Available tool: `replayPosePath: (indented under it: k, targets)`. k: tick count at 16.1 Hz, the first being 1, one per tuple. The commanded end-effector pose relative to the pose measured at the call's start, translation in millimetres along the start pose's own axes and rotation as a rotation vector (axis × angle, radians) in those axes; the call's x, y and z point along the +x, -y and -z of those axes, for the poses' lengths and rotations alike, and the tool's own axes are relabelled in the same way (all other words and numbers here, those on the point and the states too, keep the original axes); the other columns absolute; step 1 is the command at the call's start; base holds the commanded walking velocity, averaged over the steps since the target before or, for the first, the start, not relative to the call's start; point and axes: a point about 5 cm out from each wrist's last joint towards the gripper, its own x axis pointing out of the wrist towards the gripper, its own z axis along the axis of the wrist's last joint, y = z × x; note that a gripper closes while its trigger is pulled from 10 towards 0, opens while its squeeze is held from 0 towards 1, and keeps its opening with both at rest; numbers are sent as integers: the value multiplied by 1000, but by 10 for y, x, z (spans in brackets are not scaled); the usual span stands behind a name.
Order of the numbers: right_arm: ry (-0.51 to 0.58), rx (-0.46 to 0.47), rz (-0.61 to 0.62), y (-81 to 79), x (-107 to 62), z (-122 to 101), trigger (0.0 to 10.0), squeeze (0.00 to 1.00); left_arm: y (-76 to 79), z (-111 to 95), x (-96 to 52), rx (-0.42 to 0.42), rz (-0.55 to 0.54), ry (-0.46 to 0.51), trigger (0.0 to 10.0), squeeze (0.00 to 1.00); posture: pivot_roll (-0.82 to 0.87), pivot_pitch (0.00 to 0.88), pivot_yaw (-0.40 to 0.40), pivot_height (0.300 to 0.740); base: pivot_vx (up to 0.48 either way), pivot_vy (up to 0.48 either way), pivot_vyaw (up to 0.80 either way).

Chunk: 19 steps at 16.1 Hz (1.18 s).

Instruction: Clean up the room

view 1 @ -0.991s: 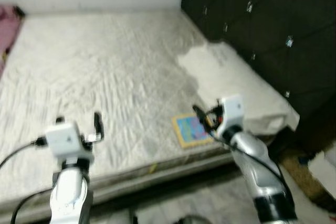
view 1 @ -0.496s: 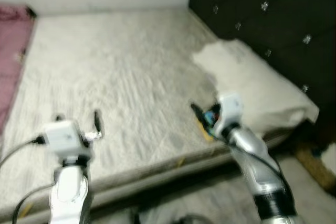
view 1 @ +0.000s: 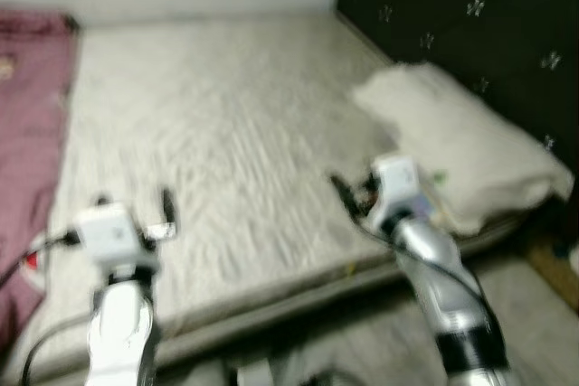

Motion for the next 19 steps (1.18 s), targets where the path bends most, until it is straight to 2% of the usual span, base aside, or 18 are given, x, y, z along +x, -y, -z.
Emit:
replayPosePath:
  k: [1,5,8,9,10,12,19]
  targets:
    - [28,-2,-21,-53,31,-74,10000,0,-51,-26,10,18,-16,14,10000,0,10,18,-76,740,0,480,0]
    - [27,-13,-37,-70,39,-74,10000,0,-55,-25,15,19,-19,12,10000,0,10,17,-75,740,0,480,0]
    - [32,-25,-46,-88,40,-80,10000,0,-51,-25,19,16,-16,11,10000,0,9,16,-74,740,0,480,644]
    - [31,-22,-44,-86,41,-79,10000,204,-50,-24,21,16,-15,11,10000,0,8,16,-73,740,0,480,788]
    - [32,-21,-42,-87,42,-80,10000,875,-51,-24,24,15,-14,10,10000,0,7,16,-74,740,0,480,775]
    - [31,-23,-43,-85,45,-81,10000,0,-48,-24,28,15,-13,10,10000,0,6,15,-74,740,0,480,763]
    - [31,-23,-39,-79,58,-80,10000,0,-40,-22,44,13,-8,11,10000,0,5,14,-74,740,0,480,0]
